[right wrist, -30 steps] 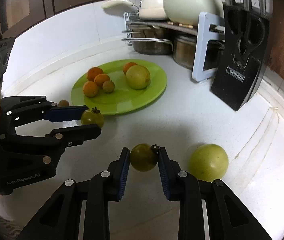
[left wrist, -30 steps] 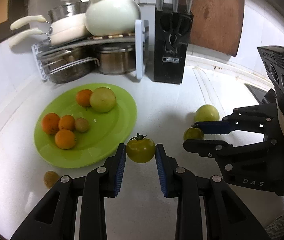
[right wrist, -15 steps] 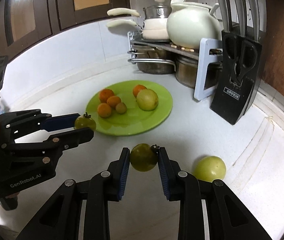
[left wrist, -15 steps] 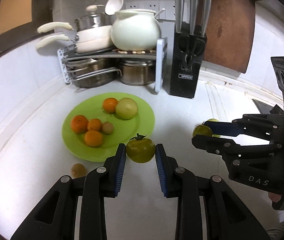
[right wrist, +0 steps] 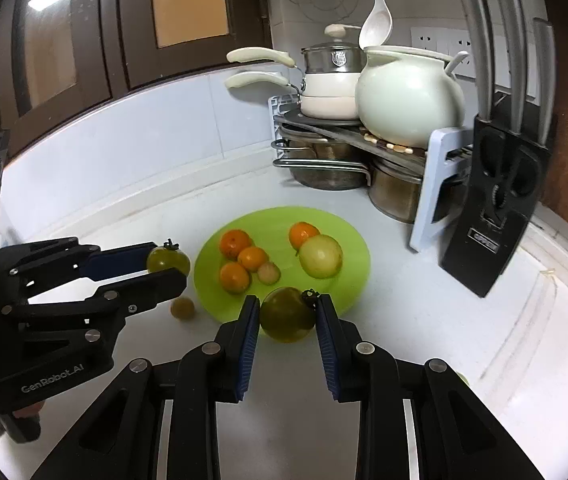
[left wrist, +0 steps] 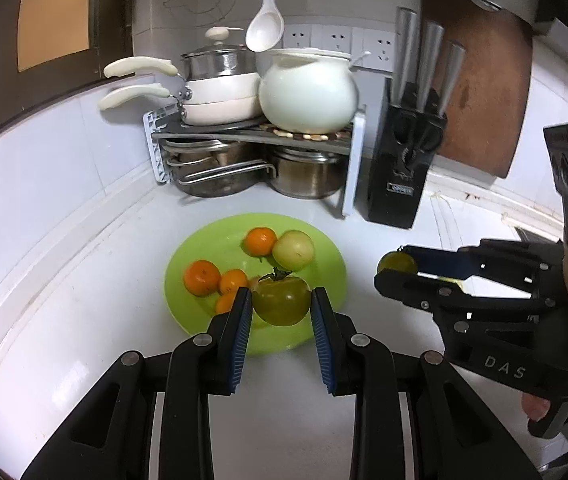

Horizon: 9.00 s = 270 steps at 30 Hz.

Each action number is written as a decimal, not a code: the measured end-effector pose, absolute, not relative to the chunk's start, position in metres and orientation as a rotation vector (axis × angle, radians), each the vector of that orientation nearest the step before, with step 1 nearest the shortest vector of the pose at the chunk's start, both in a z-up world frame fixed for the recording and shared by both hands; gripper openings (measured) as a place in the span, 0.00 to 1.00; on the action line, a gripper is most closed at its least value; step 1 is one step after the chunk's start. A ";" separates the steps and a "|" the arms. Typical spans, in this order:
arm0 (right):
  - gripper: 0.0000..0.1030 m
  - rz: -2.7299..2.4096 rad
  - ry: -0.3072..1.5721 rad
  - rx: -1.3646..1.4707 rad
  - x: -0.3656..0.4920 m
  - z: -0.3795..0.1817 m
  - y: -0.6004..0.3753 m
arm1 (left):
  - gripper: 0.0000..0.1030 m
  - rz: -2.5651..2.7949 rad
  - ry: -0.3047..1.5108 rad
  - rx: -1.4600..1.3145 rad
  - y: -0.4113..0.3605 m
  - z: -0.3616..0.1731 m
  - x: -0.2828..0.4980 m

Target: Organize fruits

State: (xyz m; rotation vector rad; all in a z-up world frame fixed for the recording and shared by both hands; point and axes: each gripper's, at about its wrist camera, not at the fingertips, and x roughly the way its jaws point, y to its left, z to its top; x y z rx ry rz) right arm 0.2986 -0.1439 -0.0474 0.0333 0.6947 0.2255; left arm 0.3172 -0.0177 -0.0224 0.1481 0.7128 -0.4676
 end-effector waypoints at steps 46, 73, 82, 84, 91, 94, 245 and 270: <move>0.29 0.213 0.833 0.081 0.444 -0.084 -0.117 | 0.34 -0.462 0.858 0.128 0.002 -0.068 0.475; 0.44 0.186 0.679 0.042 0.353 -0.029 -0.103 | 0.54 -0.363 0.689 0.075 0.036 -0.001 0.367; 0.65 0.053 0.596 0.016 0.314 -0.012 -0.115 | 0.64 -0.273 0.624 0.077 0.043 0.011 0.330; 0.67 0.014 0.570 0.024 0.305 -0.007 -0.121 | 0.71 -0.243 0.598 0.078 0.044 0.013 0.320; 0.82 -0.155 0.493 0.042 0.273 0.002 -0.141 | 0.81 -0.159 0.582 0.009 0.052 0.009 0.293; 0.83 -0.211 0.485 0.079 0.262 0.000 -0.151 | 0.81 -0.118 0.566 0.001 0.053 0.002 0.283; 0.53 0.080 0.863 0.115 0.396 -0.109 -0.130 | 0.42 -0.330 0.823 0.067 0.023 -0.100 0.405; 0.77 0.003 0.645 0.104 0.245 -0.035 -0.137 | 0.78 -0.206 0.649 0.105 0.039 -0.021 0.260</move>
